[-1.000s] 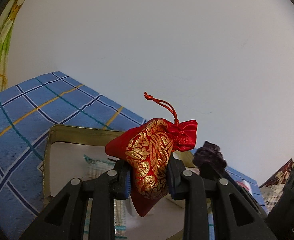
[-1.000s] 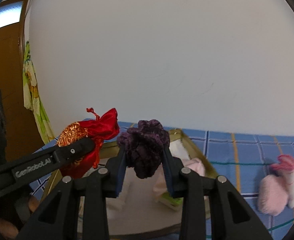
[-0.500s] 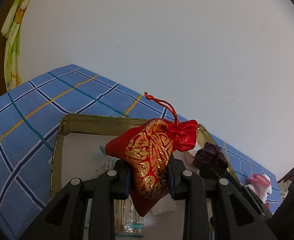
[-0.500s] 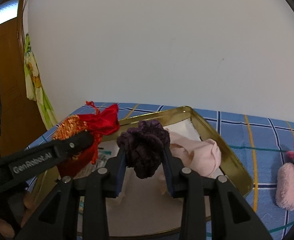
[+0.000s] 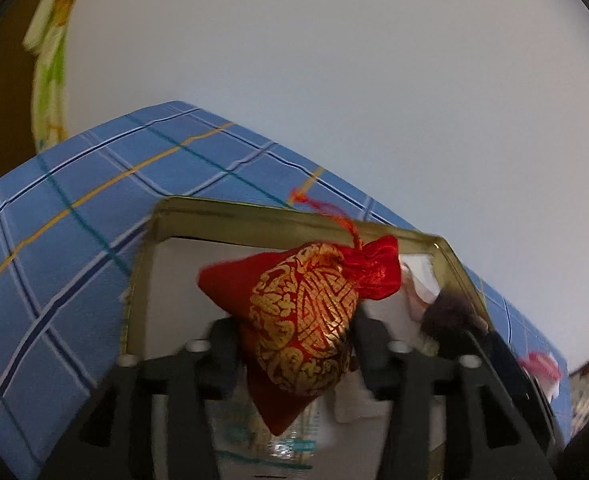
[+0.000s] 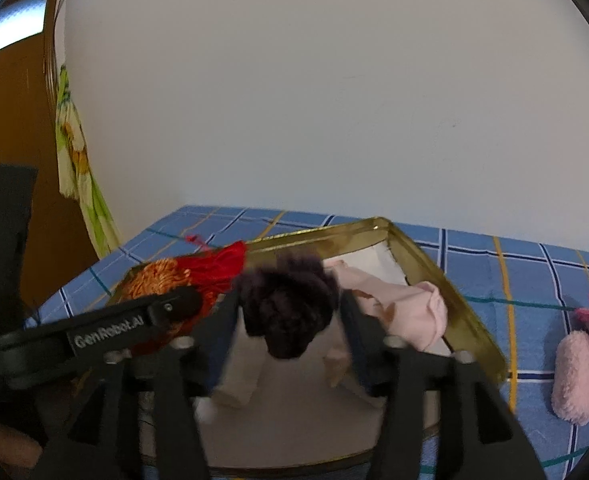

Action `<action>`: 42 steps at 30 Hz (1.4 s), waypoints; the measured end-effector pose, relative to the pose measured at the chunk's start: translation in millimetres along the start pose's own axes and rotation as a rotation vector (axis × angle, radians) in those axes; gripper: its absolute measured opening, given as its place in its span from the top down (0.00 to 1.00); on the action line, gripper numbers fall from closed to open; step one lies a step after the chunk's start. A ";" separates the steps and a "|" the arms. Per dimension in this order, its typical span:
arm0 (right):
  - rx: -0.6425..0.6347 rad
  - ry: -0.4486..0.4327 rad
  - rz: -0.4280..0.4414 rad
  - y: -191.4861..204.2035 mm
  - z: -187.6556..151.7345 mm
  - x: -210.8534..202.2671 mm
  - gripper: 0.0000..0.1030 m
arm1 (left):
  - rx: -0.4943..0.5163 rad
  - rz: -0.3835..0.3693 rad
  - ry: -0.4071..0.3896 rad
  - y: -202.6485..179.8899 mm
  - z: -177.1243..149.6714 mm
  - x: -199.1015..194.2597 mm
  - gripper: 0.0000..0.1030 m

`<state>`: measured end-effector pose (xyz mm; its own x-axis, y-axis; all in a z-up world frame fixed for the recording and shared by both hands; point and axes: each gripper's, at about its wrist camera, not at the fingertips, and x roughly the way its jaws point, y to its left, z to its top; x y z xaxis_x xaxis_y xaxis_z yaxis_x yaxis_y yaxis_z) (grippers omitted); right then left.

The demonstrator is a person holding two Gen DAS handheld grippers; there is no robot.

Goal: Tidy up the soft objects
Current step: 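Release the scrunchie with the right tool while the left tool releases the pouch into the tray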

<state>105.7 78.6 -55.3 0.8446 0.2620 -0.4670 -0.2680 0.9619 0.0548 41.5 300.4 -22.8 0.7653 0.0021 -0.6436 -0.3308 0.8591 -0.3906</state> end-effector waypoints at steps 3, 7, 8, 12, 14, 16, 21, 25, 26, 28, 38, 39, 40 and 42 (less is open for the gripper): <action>0.028 -0.060 -0.007 -5.6 -1.9 -14.0 0.18 | -0.033 -0.046 -0.016 3.7 2.1 -5.9 0.39; 0.028 -0.089 -0.051 -5.4 -3.4 -22.4 0.18 | -0.023 -0.041 -0.074 2.0 2.4 -15.0 0.29; 0.035 -0.105 -0.058 -6.6 -3.9 -25.6 0.18 | -0.029 -0.067 -0.076 2.5 2.8 -15.7 0.29; 0.027 -0.151 -0.116 -11.3 -4.8 -37.2 0.18 | -0.072 -0.106 -0.119 8.7 6.5 -23.0 0.29; 0.032 -0.202 -0.150 -16.5 -4.2 -49.6 0.18 | -0.096 -0.079 -0.192 13.8 7.8 -34.1 0.29; 0.042 -0.243 -0.168 -21.2 -4.3 -59.2 0.14 | -0.119 -0.033 -0.262 18.5 7.6 -43.2 0.29; 0.038 -0.288 -0.214 -27.4 -6.4 -71.3 0.08 | -0.119 0.067 -0.337 18.9 6.9 -49.1 0.28; 0.005 -0.266 -0.231 -26.5 -10.7 -74.4 0.08 | -0.103 0.096 -0.336 18.9 6.5 -44.4 0.28; 0.001 -0.262 -0.234 -26.8 -11.9 -76.3 0.08 | -0.098 0.098 -0.336 17.3 5.3 -42.4 0.28; -0.003 -0.255 -0.231 -28.5 -13.9 -80.0 0.08 | -0.084 0.096 -0.336 13.5 1.6 -42.2 0.28; -0.010 -0.231 -0.266 -44.0 -24.7 -102.7 0.08 | 0.041 0.065 -0.292 -28.1 -27.0 -34.4 0.28; -0.007 -0.233 -0.269 -46.0 -25.6 -105.1 0.08 | 0.056 0.063 -0.285 -33.3 -29.9 -33.2 0.28; -0.005 -0.234 -0.272 -47.9 -26.1 -107.0 0.08 | 0.070 0.058 -0.277 -38.2 -32.9 -32.3 0.28; -0.005 -0.227 -0.281 -51.6 -27.0 -110.6 0.08 | 0.097 0.047 -0.262 -47.3 -39.7 -30.5 0.28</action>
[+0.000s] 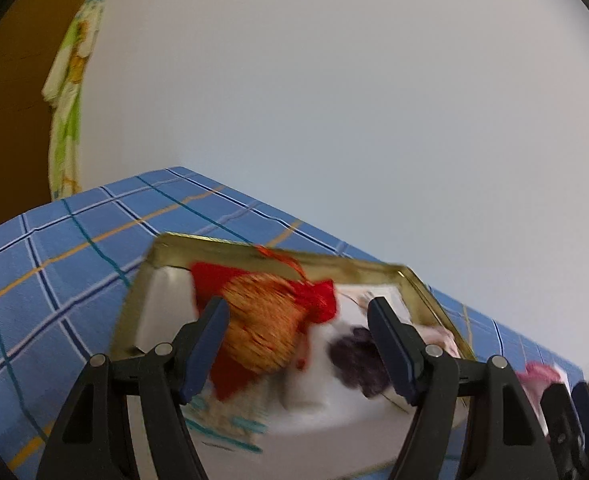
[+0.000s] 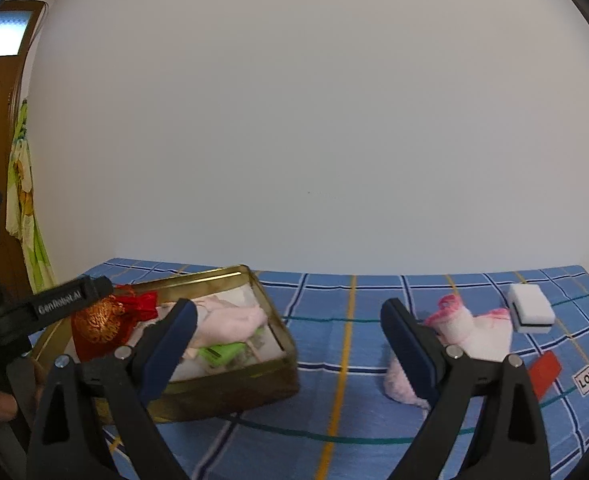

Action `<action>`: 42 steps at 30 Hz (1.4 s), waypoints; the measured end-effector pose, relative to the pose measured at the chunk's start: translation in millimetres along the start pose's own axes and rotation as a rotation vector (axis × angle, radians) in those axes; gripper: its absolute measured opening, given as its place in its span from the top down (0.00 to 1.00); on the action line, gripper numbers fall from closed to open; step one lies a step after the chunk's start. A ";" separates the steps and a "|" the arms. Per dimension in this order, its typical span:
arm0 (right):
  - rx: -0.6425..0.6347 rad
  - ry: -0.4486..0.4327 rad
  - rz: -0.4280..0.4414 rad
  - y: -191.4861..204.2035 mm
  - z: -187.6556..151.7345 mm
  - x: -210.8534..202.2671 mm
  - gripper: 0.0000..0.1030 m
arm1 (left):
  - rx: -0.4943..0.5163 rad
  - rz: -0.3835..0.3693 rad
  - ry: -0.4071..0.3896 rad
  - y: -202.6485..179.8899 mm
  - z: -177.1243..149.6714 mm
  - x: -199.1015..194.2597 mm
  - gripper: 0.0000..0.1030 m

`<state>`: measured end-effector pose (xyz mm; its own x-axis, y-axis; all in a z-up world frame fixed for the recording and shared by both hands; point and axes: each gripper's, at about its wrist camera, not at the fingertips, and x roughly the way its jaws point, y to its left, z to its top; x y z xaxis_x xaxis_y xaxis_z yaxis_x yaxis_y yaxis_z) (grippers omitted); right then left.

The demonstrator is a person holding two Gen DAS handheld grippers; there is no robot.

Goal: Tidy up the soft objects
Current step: 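Release the scrunchie with the right tool while the left tool releases the pouch into the tray, then grasp the red sponge with the right tool while the left tool grasps the white pink-trimmed sock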

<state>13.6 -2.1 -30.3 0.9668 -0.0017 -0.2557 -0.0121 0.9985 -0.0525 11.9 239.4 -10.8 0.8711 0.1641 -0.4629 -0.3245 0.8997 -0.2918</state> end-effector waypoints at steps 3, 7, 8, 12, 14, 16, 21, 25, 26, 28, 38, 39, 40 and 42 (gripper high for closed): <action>0.005 0.012 -0.017 -7.7 -0.9 -1.8 0.08 | 0.032 -0.011 0.018 -12.2 -8.1 -1.6 0.28; 0.006 0.020 -0.034 -14.9 -1.5 -5.7 0.08 | 0.056 -0.023 0.037 -22.4 -16.1 -2.5 0.28; 0.005 0.025 -0.035 -17.1 -1.8 -6.7 0.08 | 0.060 -0.027 0.042 -24.6 -17.8 -2.7 0.28; -0.004 0.032 -0.042 -25.2 -2.6 -11.4 0.08 | 0.093 -0.029 0.047 -35.6 -25.2 -2.6 0.28; -0.011 0.039 -0.053 -31.7 -2.6 -14.4 0.08 | 0.124 -0.032 0.044 -41.8 -28.6 -4.3 0.28; -0.009 0.045 -0.061 -39.2 -3.4 -17.7 0.08 | 0.160 -0.033 0.042 -50.9 -33.1 -7.2 0.28; 0.014 0.054 -0.102 -71.4 -3.7 -24.3 0.08 | 0.203 -0.048 0.041 -67.5 -41.3 -13.8 0.28; 0.050 0.071 -0.134 -99.8 -4.5 -28.8 0.08 | 0.206 -0.076 0.064 -79.6 -48.5 -16.2 0.28; 0.061 0.076 -0.143 -107.3 -4.6 -29.9 0.08 | 0.209 -0.084 0.070 -83.4 -50.7 -17.1 0.28; 0.080 0.084 -0.162 -122.1 -5.1 -32.8 0.08 | 0.223 -0.100 0.078 -91.5 -55.3 -19.1 0.28; 0.157 0.112 -0.252 -185.1 -4.6 -47.7 0.08 | 0.315 -0.167 0.126 -136.7 -77.4 -25.6 0.28; 0.160 0.116 -0.257 -189.7 -4.7 -48.0 0.08 | 0.321 -0.173 0.134 -141.4 -79.8 -26.4 0.28; 0.165 0.122 -0.261 -195.3 -4.9 -48.7 0.08 | 0.325 -0.177 0.141 -146.1 -82.2 -27.0 0.28; 0.178 0.140 -0.262 -208.0 -5.7 -50.4 0.08 | 0.326 -0.188 0.154 -153.2 -85.8 -24.6 0.28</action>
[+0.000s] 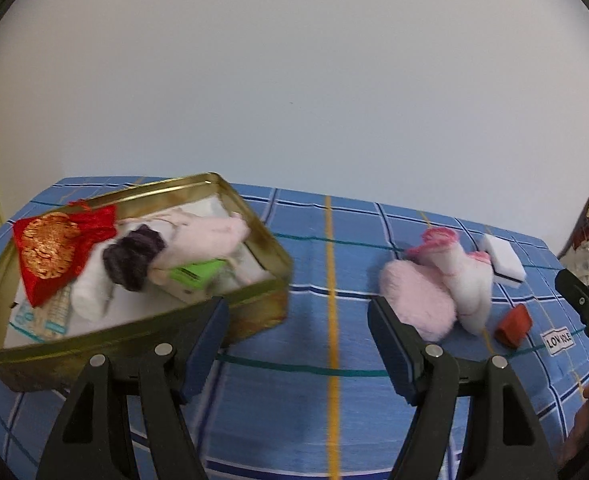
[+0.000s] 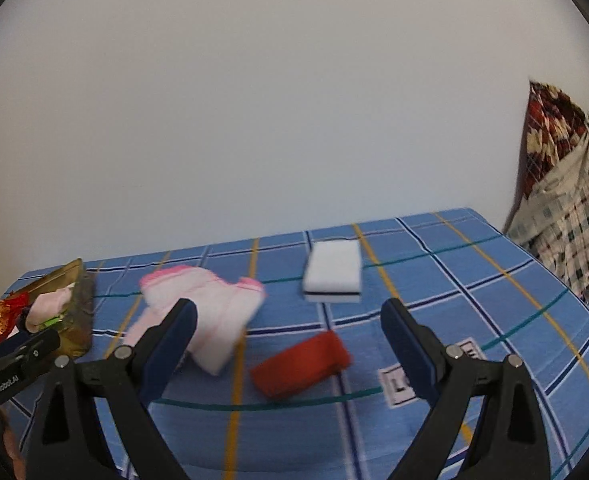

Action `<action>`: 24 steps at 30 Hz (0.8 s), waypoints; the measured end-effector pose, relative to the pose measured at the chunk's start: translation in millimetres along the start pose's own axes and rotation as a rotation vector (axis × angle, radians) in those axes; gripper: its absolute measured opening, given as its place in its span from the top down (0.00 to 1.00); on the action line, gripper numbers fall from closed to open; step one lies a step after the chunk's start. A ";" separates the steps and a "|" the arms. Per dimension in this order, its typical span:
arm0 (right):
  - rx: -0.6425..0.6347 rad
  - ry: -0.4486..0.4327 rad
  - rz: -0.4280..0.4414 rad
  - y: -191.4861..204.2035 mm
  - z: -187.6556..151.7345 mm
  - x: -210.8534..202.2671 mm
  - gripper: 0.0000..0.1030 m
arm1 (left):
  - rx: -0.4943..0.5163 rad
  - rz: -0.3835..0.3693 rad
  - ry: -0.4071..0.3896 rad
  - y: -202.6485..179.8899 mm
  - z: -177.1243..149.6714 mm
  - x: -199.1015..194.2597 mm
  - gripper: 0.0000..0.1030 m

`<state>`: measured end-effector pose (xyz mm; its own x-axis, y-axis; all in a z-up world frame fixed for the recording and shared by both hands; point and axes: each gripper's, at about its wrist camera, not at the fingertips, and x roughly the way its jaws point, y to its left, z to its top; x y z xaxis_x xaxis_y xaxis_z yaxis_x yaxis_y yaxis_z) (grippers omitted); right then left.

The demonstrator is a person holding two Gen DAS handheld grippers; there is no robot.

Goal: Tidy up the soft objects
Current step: 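Grasp the red sponge with the right tool while the left tool grasps the white pink-trimmed sock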

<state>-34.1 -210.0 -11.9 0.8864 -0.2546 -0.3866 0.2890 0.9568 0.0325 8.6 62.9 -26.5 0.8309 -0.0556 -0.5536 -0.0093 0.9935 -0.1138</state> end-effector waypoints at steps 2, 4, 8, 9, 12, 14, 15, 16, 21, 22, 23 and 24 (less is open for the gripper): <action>0.014 0.029 -0.005 -14.8 1.1 4.8 0.08 | 0.003 -0.012 0.012 -8.2 -1.8 2.4 0.28; 0.036 0.049 0.001 -25.4 1.6 8.6 0.08 | 0.011 -0.025 0.030 -20.5 -3.6 7.5 0.28; 0.055 0.122 0.028 -43.0 1.2 19.2 0.08 | 0.021 -0.054 0.054 -39.1 -5.2 16.5 0.28; 0.056 0.137 0.039 -44.1 0.9 21.3 0.08 | 0.023 -0.062 0.060 -43.8 -5.3 18.3 0.28; 0.020 0.183 0.086 -36.6 -0.9 27.8 0.08 | 0.032 -0.086 0.086 -59.3 -5.4 25.7 0.28; -0.044 0.220 0.106 -22.8 -2.9 34.1 0.08 | 0.040 -0.097 0.097 -66.9 -5.5 29.0 0.28; -0.072 0.237 0.118 -16.6 -4.0 36.6 0.08 | 0.042 -0.100 0.102 -68.4 -5.4 29.6 0.28; -0.100 0.254 0.130 -10.9 -5.3 39.1 0.08 | 0.044 -0.102 0.107 -69.5 -5.3 30.9 0.28; -0.179 0.366 0.151 4.6 -13.9 59.1 0.09 | -0.010 -0.108 0.116 -57.5 -4.7 35.2 0.28; -0.184 0.383 0.161 5.5 -15.1 62.3 0.09 | -0.017 -0.108 0.124 -55.9 -4.3 36.8 0.28; -0.190 0.405 0.167 6.8 -16.0 66.9 0.09 | -0.020 -0.108 0.134 -55.3 -4.0 38.9 0.28; -0.194 0.421 0.167 7.4 -16.9 70.2 0.08 | -0.020 -0.109 0.144 -55.3 -3.7 40.8 0.28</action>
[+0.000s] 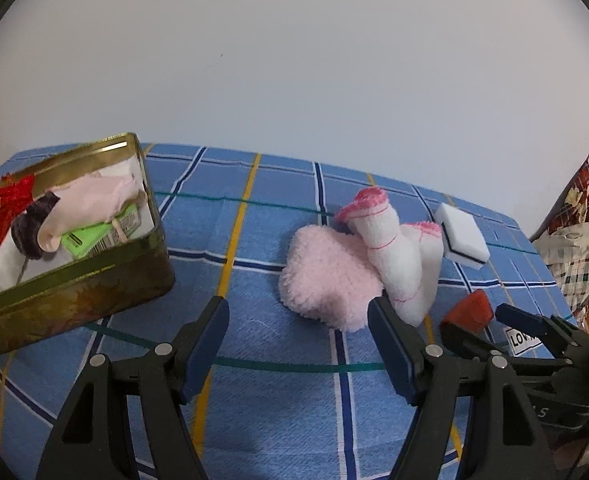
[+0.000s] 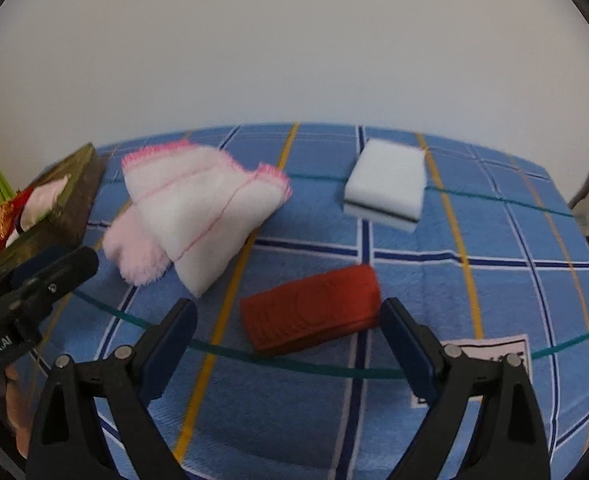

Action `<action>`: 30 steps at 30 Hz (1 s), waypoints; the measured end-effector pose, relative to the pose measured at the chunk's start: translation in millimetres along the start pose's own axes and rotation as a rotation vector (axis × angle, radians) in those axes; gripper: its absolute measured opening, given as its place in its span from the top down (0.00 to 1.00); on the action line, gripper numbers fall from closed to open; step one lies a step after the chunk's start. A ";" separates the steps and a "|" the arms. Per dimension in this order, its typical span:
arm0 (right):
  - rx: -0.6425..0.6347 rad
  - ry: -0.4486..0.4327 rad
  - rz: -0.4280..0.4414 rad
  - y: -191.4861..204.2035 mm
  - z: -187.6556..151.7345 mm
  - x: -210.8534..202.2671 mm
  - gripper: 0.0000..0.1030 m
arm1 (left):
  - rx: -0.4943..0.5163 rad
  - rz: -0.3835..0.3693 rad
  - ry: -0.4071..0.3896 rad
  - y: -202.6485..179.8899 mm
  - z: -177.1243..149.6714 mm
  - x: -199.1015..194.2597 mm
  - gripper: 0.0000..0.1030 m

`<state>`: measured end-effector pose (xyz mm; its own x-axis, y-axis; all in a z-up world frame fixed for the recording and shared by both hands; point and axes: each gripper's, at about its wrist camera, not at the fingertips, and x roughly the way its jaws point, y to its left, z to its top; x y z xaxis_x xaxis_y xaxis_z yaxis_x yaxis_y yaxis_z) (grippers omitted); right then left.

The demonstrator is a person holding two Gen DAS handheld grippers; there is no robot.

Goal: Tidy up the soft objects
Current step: 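Grasp the red sponge with the right tool while the left tool grasps the white pink-trimmed sock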

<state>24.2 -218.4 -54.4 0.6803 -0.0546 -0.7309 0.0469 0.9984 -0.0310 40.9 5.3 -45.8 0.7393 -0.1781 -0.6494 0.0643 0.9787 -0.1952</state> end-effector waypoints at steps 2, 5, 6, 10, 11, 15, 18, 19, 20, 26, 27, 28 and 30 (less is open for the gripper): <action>-0.012 0.008 -0.010 0.7 2.2 3.6 0.10 | 0.002 -0.012 0.009 -0.2 1.0 1.4 0.28; -0.015 0.007 -0.048 -0.1 2.9 4.4 0.28 | 0.017 -0.021 0.001 -4.4 2.9 1.9 0.28; -0.020 0.004 -0.064 -1.2 3.6 3.9 0.29 | 0.025 -0.025 -0.002 -6.7 3.7 2.3 0.28; -0.028 -0.018 -0.021 -4.8 3.5 -1.1 0.45 | 0.051 -0.039 -0.019 -14.7 5.6 4.4 0.28; -0.036 -0.028 -0.009 -4.0 3.1 -3.6 0.54 | 0.063 -0.042 -0.027 -17.7 6.7 4.7 0.28; -0.047 -0.078 0.018 -0.6 2.9 -15.2 0.74 | 0.081 -0.058 -0.033 -26.8 16.2 11.7 0.28; -0.031 -0.067 0.053 -4.2 1.1 -14.3 0.74 | 0.056 -0.077 -0.003 -28.6 22.3 23.2 0.28; -0.017 -0.067 0.070 -7.0 0.9 -15.2 0.74 | 0.049 -0.085 0.013 -29.2 23.7 27.5 0.28; 0.006 -0.072 0.093 -12.3 1.3 -17.9 0.74 | 0.040 -0.094 0.027 -30.0 25.2 31.9 0.28; 0.115 -0.084 0.186 -37.3 2.3 -28.6 0.74 | -0.004 -0.130 0.063 -36.0 35.1 49.9 0.28; 0.128 -0.087 0.193 -40.2 2.3 -30.8 0.74 | -0.009 -0.139 0.070 -37.5 35.9 53.0 0.28; 0.139 -0.089 0.200 -43.8 1.7 -34.0 0.72 | -0.009 -0.145 0.073 -38.7 35.8 54.8 0.28; 0.148 -0.074 0.213 -50.0 -0.4 -38.6 0.66 | 0.007 -0.156 0.076 -42.6 35.7 56.7 0.28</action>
<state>-4.7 -266.2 -24.9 0.7374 0.1500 -0.6586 -0.0003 0.9751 0.2218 104.0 -42.8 -48.1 0.6669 -0.3351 -0.6655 0.1790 0.9391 -0.2935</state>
